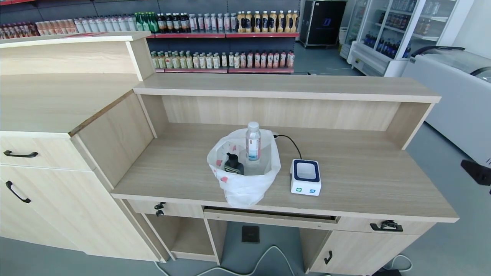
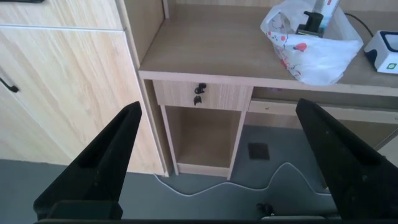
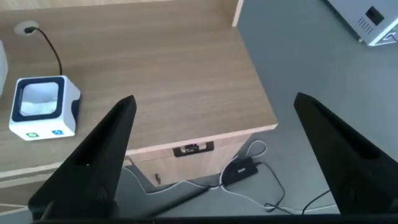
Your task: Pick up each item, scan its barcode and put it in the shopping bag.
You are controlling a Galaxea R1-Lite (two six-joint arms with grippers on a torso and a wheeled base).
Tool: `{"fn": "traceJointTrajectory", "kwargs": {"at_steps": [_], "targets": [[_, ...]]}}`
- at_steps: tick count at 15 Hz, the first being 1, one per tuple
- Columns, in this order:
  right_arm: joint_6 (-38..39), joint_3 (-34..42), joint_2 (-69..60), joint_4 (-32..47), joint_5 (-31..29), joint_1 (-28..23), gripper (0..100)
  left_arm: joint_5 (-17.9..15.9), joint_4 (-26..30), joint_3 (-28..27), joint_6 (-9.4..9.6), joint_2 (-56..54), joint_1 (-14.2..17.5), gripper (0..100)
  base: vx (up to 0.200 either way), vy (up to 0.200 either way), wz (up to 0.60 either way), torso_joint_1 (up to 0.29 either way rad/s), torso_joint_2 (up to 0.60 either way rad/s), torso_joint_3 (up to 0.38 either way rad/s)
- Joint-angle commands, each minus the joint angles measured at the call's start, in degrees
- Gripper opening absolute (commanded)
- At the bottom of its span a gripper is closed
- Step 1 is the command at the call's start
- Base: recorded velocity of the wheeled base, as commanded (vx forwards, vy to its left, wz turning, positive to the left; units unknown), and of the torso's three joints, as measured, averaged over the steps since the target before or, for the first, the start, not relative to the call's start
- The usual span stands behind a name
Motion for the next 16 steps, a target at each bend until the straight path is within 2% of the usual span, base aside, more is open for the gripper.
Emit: {"fn": "traceJointTrajectory", "kwargs": {"at_steps": [1,3,4,5,8,11,16], "targets": [[2.14,23.37,-14.2,-11.94,1.15,3.21,100,0.0,0.0,0.0,0.0,-0.02,0.0,100,0.0,0.0,0.0,0.0,0.0,0.0],[2.4,23.89,-22.73,-5.09,1.41,4.88,100,0.0,0.0,0.0,0.0,-0.02,0.0,100,0.0,0.0,0.0,0.0,0.0,0.0],[2.23,23.89,-32.31,5.37,1.24,7.08,100,0.0,0.0,0.0,0.0,-0.02,0.0,100,0.0,0.0,0.0,0.0,0.0,0.0],[2.14,23.89,-38.99,12.49,1.15,8.48,100,0.0,0.0,0.0,0.0,-0.02,0.0,100,0.0,0.0,0.0,0.0,0.0,0.0],[1.96,23.89,-56.92,28.57,1.41,10.24,100,0.0,0.0,0.0,0.0,-0.02,0.0,100,0.0,0.0,0.0,0.0,0.0,0.0],[3.02,23.89,-63.69,31.47,1.94,14.11,100,0.0,0.0,0.0,0.0,-0.02,0.0,100,0.0,0.0,0.0,0.0,0.0,0.0],[4.86,23.81,-65.53,31.83,1.85,14.63,100,0.0,0.0,0.0,0.0,-0.02,0.0,100,0.0,0.0,0.0,0.0,0.0,0.0]]}}
